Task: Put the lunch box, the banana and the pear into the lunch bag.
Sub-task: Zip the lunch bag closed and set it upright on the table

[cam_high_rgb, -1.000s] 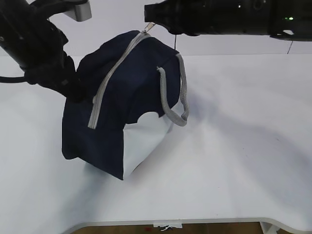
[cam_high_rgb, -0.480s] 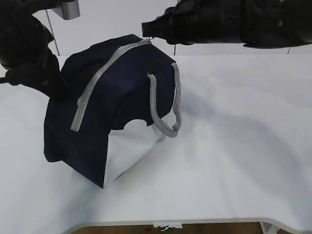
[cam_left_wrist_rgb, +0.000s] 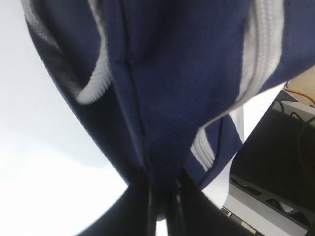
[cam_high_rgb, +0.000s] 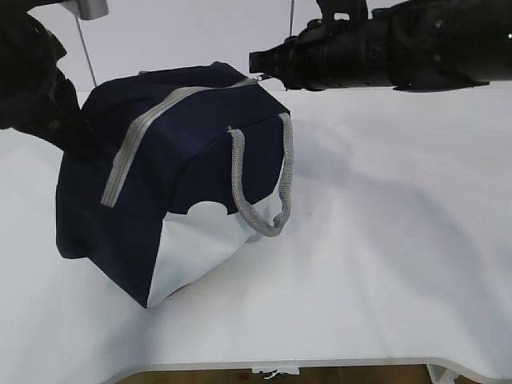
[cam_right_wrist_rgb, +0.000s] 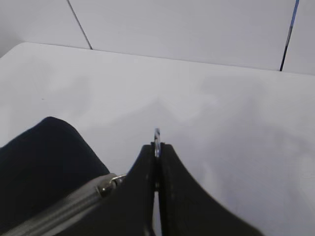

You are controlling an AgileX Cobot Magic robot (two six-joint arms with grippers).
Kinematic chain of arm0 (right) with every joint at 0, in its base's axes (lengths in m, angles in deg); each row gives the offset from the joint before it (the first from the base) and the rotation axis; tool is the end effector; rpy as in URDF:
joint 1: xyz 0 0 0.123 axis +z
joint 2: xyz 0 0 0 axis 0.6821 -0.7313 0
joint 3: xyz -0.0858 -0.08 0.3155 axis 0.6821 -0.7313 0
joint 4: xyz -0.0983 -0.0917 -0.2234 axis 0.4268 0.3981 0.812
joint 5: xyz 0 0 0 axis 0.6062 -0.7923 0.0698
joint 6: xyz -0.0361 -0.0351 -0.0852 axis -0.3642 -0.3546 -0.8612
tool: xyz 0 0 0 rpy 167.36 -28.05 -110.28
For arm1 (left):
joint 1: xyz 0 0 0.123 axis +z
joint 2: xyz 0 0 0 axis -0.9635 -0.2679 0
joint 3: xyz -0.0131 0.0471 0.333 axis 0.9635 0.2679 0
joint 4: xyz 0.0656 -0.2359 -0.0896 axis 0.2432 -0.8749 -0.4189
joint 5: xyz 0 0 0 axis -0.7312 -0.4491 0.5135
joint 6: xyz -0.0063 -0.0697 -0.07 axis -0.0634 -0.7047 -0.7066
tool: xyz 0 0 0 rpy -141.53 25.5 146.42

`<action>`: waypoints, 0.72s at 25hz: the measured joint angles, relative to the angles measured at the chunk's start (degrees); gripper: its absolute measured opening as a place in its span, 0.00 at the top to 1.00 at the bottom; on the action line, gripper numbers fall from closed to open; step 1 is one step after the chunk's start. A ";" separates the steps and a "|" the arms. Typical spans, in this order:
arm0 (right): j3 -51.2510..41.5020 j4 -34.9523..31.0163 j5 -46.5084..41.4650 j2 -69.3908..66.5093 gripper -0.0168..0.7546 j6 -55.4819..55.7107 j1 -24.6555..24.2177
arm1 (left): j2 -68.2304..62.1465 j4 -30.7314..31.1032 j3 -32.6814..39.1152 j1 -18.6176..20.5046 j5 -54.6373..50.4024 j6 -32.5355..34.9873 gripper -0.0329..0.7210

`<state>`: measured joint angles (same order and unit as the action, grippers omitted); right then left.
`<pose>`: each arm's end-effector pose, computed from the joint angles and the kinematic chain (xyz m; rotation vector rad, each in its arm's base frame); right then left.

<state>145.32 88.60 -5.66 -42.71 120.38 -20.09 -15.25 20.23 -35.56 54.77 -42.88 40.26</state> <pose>0.4297 0.1807 0.3130 -0.2459 1.9763 0.3475 0.3024 -0.1323 0.3659 1.2063 2.5412 -0.2910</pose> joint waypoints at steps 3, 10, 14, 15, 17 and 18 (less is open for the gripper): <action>0.38 0.24 0.90 -1.69 0.99 1.10 -1.06 | 0.10 -0.11 0.00 0.00 -0.09 0.00 0.96; 0.87 0.86 6.85 -2.23 0.99 3.03 -3.23 | 0.10 -0.33 0.08 0.00 -0.34 0.00 0.96; 0.87 1.11 11.29 -2.48 0.99 4.03 -3.42 | 0.12 -1.34 0.12 0.07 -0.84 0.00 0.96; 0.87 1.24 12.22 -2.58 0.99 4.29 -3.42 | 0.22 -1.43 0.12 0.07 -0.87 0.00 0.96; 0.87 1.49 14.28 -2.58 0.99 4.70 -3.42 | 0.22 -1.79 0.12 0.07 -0.98 0.00 0.96; 0.87 1.93 15.08 -2.70 0.99 4.76 -3.46 | 0.22 -1.93 0.12 0.07 -0.98 0.00 0.96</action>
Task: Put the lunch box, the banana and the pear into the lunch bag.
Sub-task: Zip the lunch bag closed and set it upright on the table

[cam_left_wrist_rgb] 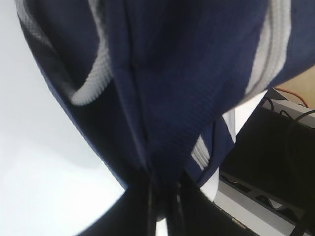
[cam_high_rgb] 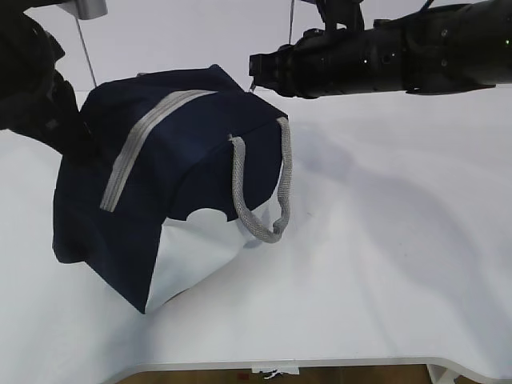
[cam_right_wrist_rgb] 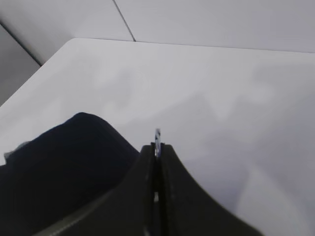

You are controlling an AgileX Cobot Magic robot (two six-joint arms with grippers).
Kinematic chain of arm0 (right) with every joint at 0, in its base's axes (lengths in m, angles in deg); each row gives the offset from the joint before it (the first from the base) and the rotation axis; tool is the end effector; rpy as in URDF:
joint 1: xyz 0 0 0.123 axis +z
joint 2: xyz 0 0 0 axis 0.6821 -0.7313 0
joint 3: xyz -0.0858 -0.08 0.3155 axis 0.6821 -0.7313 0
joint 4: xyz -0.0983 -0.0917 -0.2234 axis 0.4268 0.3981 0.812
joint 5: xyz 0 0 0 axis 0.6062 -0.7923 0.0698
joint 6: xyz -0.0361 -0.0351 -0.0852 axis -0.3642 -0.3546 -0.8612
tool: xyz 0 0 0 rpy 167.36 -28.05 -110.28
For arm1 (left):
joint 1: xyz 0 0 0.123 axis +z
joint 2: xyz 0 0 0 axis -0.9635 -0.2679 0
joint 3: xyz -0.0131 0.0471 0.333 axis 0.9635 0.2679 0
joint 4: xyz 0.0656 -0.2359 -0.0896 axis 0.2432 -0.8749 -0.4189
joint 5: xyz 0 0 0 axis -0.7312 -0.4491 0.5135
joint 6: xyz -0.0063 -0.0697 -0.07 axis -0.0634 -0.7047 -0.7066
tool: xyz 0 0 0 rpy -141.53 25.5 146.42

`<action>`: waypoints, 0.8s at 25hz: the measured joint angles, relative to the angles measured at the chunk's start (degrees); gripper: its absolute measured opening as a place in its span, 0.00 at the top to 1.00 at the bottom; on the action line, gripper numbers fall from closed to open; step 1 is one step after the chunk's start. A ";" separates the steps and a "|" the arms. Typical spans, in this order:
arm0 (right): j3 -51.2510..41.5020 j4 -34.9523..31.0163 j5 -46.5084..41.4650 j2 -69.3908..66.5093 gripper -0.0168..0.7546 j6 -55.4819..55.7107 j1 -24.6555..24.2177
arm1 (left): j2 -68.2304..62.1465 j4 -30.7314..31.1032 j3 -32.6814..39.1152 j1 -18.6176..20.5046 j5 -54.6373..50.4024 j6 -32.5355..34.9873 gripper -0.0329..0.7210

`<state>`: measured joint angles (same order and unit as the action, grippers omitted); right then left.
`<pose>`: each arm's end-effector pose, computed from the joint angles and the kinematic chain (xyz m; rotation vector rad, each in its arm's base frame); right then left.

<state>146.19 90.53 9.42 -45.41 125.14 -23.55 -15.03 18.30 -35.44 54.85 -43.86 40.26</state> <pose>0.4396 0.1816 0.2999 -0.3076 1.9892 0.5987 0.2990 -0.1340 0.3670 1.2007 2.5502 -0.3417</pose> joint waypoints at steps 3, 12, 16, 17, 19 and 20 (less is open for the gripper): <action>0.01 1.80 0.80 0.00 0.99 1.57 -0.10 | 0.00 -0.12 0.12 0.00 -0.10 0.00 0.96; 0.01 7.30 -3.49 -0.06 0.99 2.70 -0.30 | 0.13 -0.54 1.05 0.00 -0.12 0.00 0.96; 0.01 7.41 -2.20 -0.06 0.99 2.70 -0.30 | 0.24 -1.25 2.63 0.00 -0.01 0.00 0.96; 0.01 7.43 -1.35 -0.06 0.99 2.94 -0.30 | 0.24 -1.35 2.76 0.00 -0.01 0.00 0.96; 0.01 7.53 0.63 -0.06 0.99 3.72 -0.30 | 0.24 -1.38 2.85 0.00 -0.01 -0.96 0.96; 0.01 7.65 1.55 -0.06 0.99 4.07 -0.30 | 0.24 -1.38 2.85 0.00 -0.01 -2.14 0.96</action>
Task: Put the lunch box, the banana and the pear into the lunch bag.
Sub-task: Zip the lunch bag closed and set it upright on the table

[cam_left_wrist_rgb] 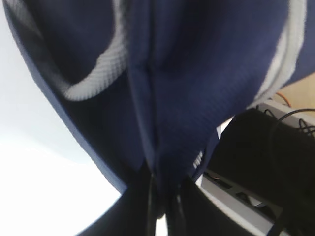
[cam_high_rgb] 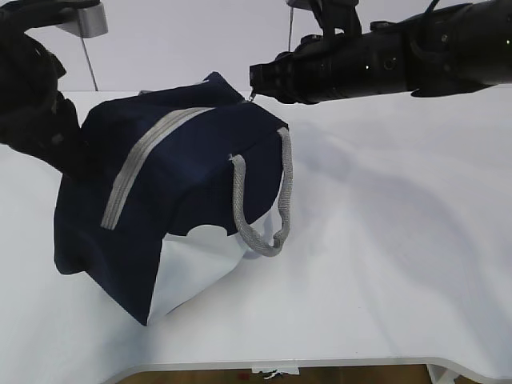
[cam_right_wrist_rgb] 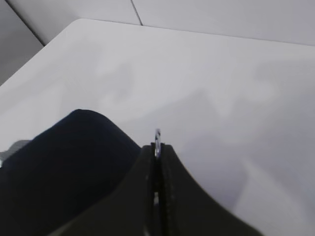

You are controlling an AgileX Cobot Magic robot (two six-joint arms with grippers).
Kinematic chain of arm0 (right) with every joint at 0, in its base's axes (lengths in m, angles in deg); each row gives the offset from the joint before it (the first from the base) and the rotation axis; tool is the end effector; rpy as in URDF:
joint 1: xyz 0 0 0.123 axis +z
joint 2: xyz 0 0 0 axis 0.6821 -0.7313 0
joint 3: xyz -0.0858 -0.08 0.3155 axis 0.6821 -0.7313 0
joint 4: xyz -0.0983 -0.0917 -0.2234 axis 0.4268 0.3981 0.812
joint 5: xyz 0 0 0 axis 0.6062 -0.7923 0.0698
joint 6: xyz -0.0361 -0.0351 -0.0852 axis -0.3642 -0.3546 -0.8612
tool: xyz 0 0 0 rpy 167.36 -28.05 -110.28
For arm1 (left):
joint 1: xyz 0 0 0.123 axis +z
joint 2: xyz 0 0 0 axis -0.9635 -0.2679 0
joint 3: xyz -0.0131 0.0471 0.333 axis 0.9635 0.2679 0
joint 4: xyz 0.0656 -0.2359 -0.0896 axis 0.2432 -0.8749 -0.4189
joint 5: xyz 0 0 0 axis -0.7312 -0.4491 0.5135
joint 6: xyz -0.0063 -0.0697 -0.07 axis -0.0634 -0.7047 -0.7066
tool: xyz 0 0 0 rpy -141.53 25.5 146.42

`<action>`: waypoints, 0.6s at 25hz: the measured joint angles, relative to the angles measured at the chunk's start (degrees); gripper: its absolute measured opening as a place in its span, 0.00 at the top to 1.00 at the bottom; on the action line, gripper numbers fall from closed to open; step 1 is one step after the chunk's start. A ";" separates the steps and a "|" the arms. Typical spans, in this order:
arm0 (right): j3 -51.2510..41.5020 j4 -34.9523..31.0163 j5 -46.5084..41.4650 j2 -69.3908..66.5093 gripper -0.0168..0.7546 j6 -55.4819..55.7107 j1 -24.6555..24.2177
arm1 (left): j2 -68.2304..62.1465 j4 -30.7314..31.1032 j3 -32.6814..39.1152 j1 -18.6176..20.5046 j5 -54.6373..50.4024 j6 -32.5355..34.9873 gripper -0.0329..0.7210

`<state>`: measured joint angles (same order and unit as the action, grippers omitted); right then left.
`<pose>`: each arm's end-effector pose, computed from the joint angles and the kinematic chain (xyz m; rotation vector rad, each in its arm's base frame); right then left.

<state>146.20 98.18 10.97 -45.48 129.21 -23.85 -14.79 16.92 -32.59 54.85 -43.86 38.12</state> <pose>0.4379 0.1812 0.2966 -0.3863 2.0060 0.5793 0.2929 -0.1341 0.3548 1.1542 2.6167 -0.3930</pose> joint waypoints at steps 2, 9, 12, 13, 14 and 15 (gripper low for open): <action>0.00 0.20 1.34 0.00 0.99 0.60 0.00 | 0.00 0.00 0.00 0.00 0.00 -2.33 0.94; 0.00 0.47 3.92 0.00 0.99 1.90 0.00 | 1.56 1.08 -0.86 0.00 -0.76 -8.01 0.50; 0.00 0.55 4.15 0.00 0.99 2.27 0.00 | 2.61 1.32 -4.08 0.00 -1.01 -9.09 0.34; 0.00 0.55 4.28 0.00 0.99 2.24 0.00 | 2.76 1.32 -5.53 0.00 -1.01 -9.22 0.32; 0.00 0.55 4.64 0.00 0.99 2.24 0.00 | 2.76 1.04 -6.65 0.00 -1.01 -9.21 0.31; 0.00 0.60 4.79 0.00 0.99 2.24 0.00 | 2.65 0.69 -7.86 0.00 -1.01 -9.24 0.30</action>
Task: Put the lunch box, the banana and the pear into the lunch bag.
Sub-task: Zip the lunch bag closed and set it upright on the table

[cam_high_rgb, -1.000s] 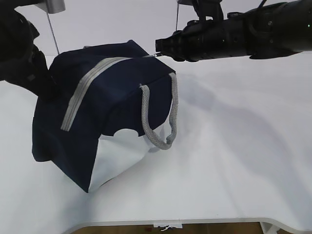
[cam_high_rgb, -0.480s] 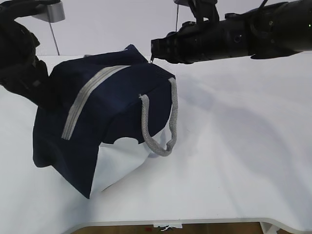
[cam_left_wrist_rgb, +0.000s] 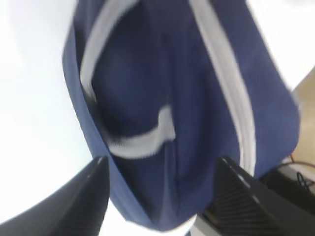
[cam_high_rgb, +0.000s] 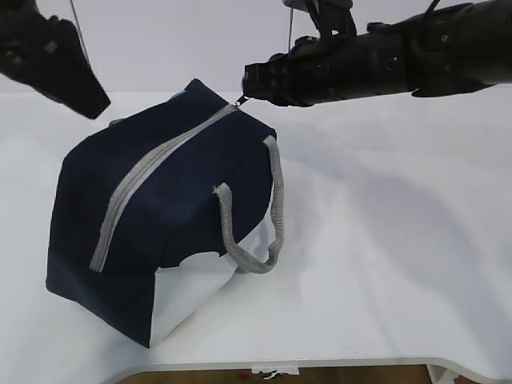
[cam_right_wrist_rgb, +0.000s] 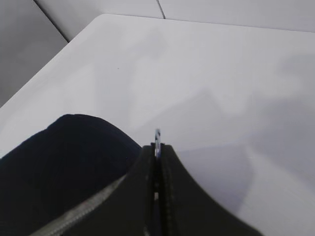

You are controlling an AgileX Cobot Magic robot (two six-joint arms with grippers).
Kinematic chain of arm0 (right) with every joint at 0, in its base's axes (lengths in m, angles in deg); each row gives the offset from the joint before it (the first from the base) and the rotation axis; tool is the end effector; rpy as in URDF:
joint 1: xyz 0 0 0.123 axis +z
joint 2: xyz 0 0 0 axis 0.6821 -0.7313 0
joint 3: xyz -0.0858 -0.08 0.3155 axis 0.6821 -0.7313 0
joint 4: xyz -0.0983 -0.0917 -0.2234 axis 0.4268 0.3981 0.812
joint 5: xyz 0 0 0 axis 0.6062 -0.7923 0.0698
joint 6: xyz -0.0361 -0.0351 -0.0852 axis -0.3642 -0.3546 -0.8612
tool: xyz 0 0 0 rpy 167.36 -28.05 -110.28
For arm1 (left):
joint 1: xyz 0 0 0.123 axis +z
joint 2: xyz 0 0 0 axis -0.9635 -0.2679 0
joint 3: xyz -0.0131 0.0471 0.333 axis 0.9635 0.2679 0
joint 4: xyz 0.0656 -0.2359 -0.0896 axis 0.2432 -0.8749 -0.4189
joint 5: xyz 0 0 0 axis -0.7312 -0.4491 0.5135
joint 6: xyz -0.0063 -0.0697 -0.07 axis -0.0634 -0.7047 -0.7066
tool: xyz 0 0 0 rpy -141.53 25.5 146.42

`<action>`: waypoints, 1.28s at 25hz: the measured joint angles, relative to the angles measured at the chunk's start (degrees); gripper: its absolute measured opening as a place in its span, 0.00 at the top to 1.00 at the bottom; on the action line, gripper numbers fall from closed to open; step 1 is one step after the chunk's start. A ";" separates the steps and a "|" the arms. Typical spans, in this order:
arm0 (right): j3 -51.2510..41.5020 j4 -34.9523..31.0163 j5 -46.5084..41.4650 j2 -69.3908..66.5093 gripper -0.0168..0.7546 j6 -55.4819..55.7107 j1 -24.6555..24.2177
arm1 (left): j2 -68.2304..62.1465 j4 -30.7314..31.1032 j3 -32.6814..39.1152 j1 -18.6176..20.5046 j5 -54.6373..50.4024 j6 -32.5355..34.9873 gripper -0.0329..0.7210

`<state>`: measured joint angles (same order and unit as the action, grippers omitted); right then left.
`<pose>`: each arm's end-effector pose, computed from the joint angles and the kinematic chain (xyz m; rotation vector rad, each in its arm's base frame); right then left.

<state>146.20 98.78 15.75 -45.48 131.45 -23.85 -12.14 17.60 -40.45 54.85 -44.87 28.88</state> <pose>0.4328 0.1878 0.2972 -0.4134 2.0125 0.6797 0.2903 -0.1322 0.4086 0.9335 2.5522 -0.3906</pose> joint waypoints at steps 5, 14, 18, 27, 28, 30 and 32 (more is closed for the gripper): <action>0.00 0.09 0.37 0.00 0.99 0.00 0.00 | -4.22 -2.65 -5.21 0.00 0.00 -0.10 0.29; 0.00 0.09 1.22 0.00 0.99 0.15 -0.03 | -16.07 -9.92 -12.15 0.00 0.00 2.15 0.31; 0.00 0.09 1.77 0.00 0.99 0.15 -0.03 | -19.33 -11.67 -15.09 0.00 0.10 3.52 0.32; 0.00 0.22 1.81 0.00 0.99 0.23 -0.03 | -22.99 -12.48 -17.15 0.00 1.59 5.73 0.67; 0.00 0.22 1.81 0.00 0.99 0.23 -0.03 | -22.99 -12.18 -17.15 0.00 1.59 6.43 0.77; 0.00 0.82 1.81 0.00 0.99 0.23 -0.03 | -22.99 -11.72 -17.23 0.00 1.32 7.94 0.91; 0.00 1.84 1.81 0.00 0.99 0.23 -0.03 | -23.03 -11.62 -17.23 0.00 0.89 9.51 0.95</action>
<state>146.20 100.63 17.56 -45.48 131.68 -23.88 -35.17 5.99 -57.68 54.85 -43.98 38.39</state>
